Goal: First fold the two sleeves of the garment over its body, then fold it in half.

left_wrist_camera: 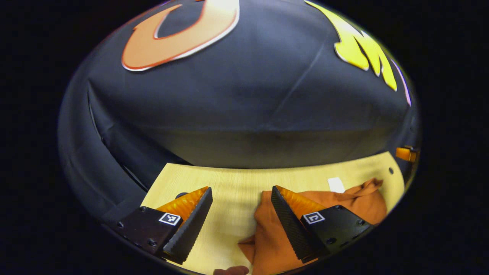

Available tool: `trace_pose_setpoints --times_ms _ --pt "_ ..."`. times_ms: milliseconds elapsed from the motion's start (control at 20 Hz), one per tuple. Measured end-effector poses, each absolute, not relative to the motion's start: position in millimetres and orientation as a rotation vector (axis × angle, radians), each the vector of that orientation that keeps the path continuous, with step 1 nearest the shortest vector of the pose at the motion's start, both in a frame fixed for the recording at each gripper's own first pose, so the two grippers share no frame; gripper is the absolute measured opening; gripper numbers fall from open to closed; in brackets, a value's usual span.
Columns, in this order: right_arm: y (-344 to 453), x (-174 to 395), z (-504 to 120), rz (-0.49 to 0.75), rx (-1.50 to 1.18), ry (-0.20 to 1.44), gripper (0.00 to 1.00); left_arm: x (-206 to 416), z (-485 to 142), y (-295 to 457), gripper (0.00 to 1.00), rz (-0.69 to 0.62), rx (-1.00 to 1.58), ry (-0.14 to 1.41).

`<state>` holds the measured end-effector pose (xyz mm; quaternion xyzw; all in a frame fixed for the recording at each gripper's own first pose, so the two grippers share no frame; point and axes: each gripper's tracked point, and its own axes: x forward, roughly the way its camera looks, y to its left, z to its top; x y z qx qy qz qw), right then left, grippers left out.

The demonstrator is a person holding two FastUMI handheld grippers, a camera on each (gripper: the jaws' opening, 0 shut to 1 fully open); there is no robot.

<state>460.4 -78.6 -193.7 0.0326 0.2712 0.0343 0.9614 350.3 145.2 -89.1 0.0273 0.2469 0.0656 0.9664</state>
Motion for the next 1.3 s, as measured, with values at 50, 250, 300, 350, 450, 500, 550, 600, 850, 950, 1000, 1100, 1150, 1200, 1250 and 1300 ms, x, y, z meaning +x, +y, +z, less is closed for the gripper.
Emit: trace_pose_setpoints --times_ms 50,250,300,350,450,500,550,600,850,950,1000,1100,1150,1200,1250,1300 --pt "-77.4 453.2 -175.3 0.060 0.060 0.511 0.95 352.1 -85.5 144.8 1.00 0.137 0.038 0.474" --pt "-62.6 401.7 -112.8 0.055 0.059 0.399 0.95 352.3 -72.7 135.6 1.00 0.133 0.073 0.329" --pt "-56.3 385.3 -95.7 0.050 0.063 0.371 0.95 350.1 -62.2 128.8 1.00 0.128 0.064 0.292" --pt "-53.6 367.8 -77.9 0.040 0.071 0.343 0.95 346.1 -51.1 119.9 1.00 0.119 0.048 0.255" --pt "-44.7 331.2 -39.9 0.022 0.090 0.281 0.95 328.9 -25.9 108.1 0.99 0.102 0.007 0.167" --pt "-37.7 312.4 -17.8 0.018 0.098 0.237 0.96 312.9 -6.0 101.9 0.99 0.095 -0.002 0.126" --pt "-31.7 294.1 1.8 0.017 0.100 0.195 0.96 297.1 10.1 96.0 0.99 0.096 0.002 0.086" --pt "-28.7 275.8 19.8 0.016 0.101 0.150 0.95 279.3 25.8 92.0 0.99 0.090 0.012 0.056" --pt "-3.7 173.8 90.0 0.052 0.089 -0.020 0.93 200.5 61.5 38.8 0.96 0.005 0.006 -0.051" --pt "-4.8 142.0 93.1 0.040 0.041 -0.036 0.92 162.7 62.3 20.2 0.99 0.000 0.013 -0.055" --pt "0.4 126.3 93.3 0.056 0.034 -0.034 0.93 143.9 62.4 16.8 1.00 0.008 0.021 -0.069" --pt "5.2 94.8 94.5 0.073 0.044 -0.045 0.93 109.4 61.0 7.8 0.99 0.027 0.030 -0.116" --pt "4.2 80.8 92.9 0.082 0.046 -0.054 0.93 93.5 59.8 2.1 0.99 0.038 0.027 -0.135" --pt "-0.6 65.0 86.7 0.084 0.035 -0.047 0.93 77.7 55.8 -0.7 0.99 0.055 0.029 -0.145" --pt "-5.4 49.3 79.7 0.090 0.025 -0.032 0.93 62.6 47.1 -4.8 0.99 0.061 0.032 -0.133" --pt "-7.3 34.7 75.9 0.096 0.027 -0.032 0.93 48.6 37.6 -12.7 0.99 0.060 0.040 -0.116"
